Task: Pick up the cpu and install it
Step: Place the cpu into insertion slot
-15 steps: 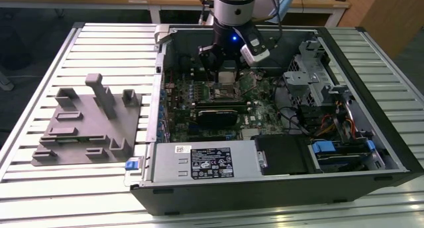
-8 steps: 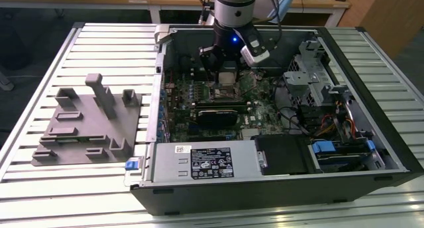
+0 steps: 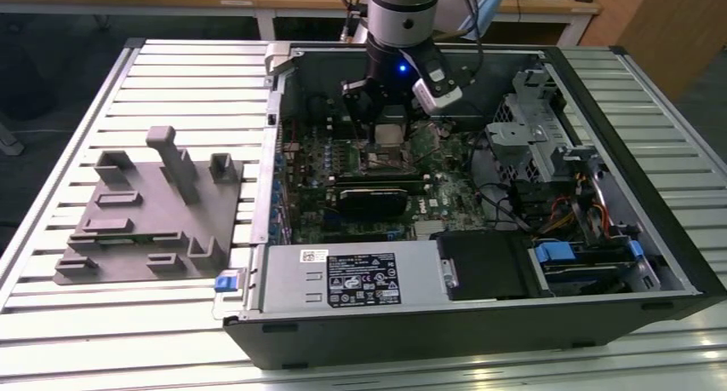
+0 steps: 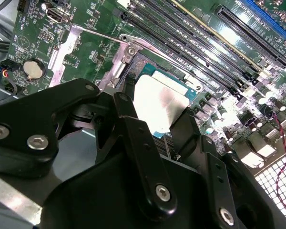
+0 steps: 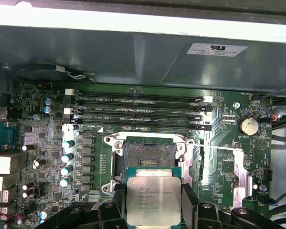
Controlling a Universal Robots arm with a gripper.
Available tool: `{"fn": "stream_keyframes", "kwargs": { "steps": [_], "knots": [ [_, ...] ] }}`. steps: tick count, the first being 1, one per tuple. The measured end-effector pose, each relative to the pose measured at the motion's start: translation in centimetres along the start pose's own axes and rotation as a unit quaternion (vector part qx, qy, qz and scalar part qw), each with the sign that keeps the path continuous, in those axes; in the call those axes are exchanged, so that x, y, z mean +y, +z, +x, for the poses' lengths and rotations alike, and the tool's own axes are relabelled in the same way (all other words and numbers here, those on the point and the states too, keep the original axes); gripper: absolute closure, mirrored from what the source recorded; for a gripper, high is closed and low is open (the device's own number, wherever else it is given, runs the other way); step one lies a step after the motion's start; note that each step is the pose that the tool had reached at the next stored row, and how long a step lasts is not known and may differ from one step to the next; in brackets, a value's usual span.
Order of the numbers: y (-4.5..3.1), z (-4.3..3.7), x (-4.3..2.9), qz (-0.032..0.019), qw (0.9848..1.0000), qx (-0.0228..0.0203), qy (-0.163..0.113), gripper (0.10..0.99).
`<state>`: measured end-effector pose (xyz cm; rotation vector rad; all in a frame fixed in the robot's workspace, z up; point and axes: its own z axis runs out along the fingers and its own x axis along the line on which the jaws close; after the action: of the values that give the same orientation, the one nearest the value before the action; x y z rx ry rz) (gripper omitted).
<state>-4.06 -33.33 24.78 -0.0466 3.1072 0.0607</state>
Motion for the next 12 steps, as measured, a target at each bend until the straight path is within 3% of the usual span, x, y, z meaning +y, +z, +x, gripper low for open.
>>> {"fn": "stream_keyframes", "kwargs": {
  "steps": [7,12],
  "knots": [
    [0.01,0.0,0.0,0.0,1.0,0.0,0.001,0.541],
    [0.02,-0.01,0.0,0.0011,0.9994,-0.0014,0.035,0.541]
  ]
}}
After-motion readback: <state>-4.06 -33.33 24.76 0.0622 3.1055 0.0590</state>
